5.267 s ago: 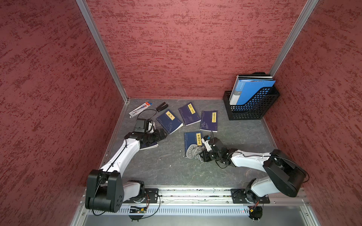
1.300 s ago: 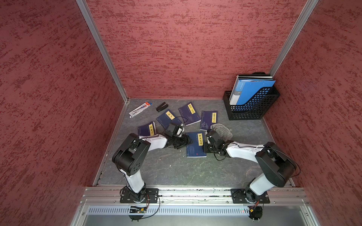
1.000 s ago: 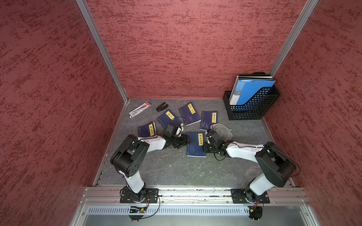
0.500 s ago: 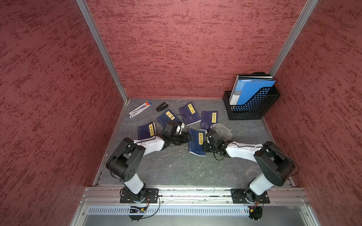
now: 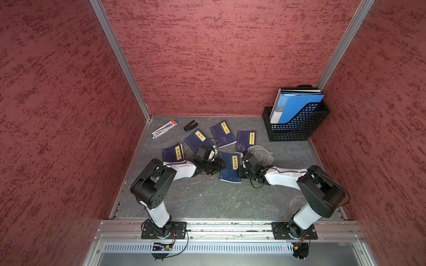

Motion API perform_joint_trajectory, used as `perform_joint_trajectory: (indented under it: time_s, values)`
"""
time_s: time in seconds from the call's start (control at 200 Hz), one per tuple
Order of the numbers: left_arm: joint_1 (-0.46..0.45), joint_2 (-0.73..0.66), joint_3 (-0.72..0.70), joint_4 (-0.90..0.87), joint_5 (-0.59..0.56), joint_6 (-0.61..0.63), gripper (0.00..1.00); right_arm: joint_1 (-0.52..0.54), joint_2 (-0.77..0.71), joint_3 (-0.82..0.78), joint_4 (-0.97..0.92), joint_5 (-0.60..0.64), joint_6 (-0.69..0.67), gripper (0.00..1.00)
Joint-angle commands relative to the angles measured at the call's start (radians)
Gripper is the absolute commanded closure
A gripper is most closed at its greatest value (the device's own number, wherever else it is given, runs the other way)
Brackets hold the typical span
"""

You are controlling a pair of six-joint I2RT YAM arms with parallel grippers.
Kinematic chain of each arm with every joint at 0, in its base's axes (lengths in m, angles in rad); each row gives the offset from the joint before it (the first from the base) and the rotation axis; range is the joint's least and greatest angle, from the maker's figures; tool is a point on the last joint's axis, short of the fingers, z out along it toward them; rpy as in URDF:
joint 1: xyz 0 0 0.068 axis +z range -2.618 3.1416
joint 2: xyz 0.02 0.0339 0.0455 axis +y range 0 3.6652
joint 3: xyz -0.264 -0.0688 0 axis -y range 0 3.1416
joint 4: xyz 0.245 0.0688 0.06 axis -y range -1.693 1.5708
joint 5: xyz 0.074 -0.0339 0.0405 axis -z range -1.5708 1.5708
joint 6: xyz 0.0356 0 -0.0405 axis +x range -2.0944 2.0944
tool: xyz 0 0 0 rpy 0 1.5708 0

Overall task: Wipe the cover of the book
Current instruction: Pick up the book from the center of the board, then place the book on the book.

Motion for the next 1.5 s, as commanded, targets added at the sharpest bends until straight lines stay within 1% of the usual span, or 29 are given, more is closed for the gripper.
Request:
perform_joint_trajectory:
  time_s: [0.0,0.085,0.19,0.361,0.396,0.486,0.566,0.621,0.746,0.832,0.887,0.997,1.117,1.252,1.327,1.398,1.448,1.498]
  values:
    - [-0.013,-0.003,0.011,0.069,0.038,-0.019,0.5,0.019,0.045,-0.013,-0.042,-0.017,-0.006,0.73]
    - [-0.014,-0.019,0.011,0.034,0.007,-0.001,0.59,0.019,0.045,-0.013,-0.041,-0.017,-0.006,0.73]
    - [-0.012,-0.036,0.014,-0.02,-0.03,0.028,0.66,0.019,0.043,-0.012,-0.042,-0.014,-0.007,0.72]
    - [-0.007,-0.039,0.029,-0.081,-0.051,0.063,0.96,0.019,0.016,-0.009,-0.04,0.0,-0.01,0.69]
    - [-0.005,-0.042,0.033,-0.093,-0.051,0.069,1.0,0.019,0.008,-0.002,-0.044,0.001,-0.016,0.69]
    - [0.005,-0.062,0.043,-0.137,-0.051,0.099,1.0,0.019,-0.01,0.021,-0.068,0.015,-0.033,0.66]
    - [0.031,-0.104,0.047,-0.196,-0.045,0.129,1.0,0.019,-0.032,0.048,-0.088,0.03,-0.049,0.58]
    - [0.056,-0.146,0.046,-0.249,-0.038,0.154,1.0,0.019,-0.055,0.062,-0.092,0.035,-0.063,0.54]
    - [0.154,-0.271,0.043,-0.376,-0.003,0.212,1.0,0.018,-0.102,0.077,-0.065,0.021,-0.095,0.45]
    - [0.231,-0.36,0.047,-0.474,0.017,0.25,1.0,0.018,-0.111,0.09,-0.05,0.002,-0.114,0.39]
    - [0.278,-0.41,0.054,-0.537,0.024,0.276,1.0,0.018,-0.111,0.095,-0.042,-0.004,-0.127,0.36]
    - [0.397,-0.489,0.06,-0.63,0.051,0.303,1.0,0.018,-0.11,0.101,-0.024,-0.011,-0.148,0.34]
    - [0.522,-0.552,0.074,-0.722,0.13,0.302,1.0,0.018,-0.11,0.106,-0.014,-0.014,-0.165,0.33]
    - [0.634,-0.615,0.136,-0.87,0.146,0.371,1.0,0.018,-0.098,0.123,-0.002,-0.031,-0.185,0.32]
    - [0.708,-0.624,0.184,-0.95,0.163,0.423,0.98,0.019,-0.092,0.131,0.001,-0.043,-0.197,0.32]
    - [0.786,-0.616,0.22,-0.991,0.177,0.457,0.97,0.018,-0.087,0.135,0.007,-0.053,-0.212,0.32]
    - [0.841,-0.593,0.236,-1.002,0.215,0.47,0.94,0.016,-0.084,0.137,0.014,-0.059,-0.223,0.32]
    - [0.891,-0.566,0.245,-1.005,0.247,0.474,0.94,0.016,-0.08,0.14,0.015,-0.066,-0.232,0.32]
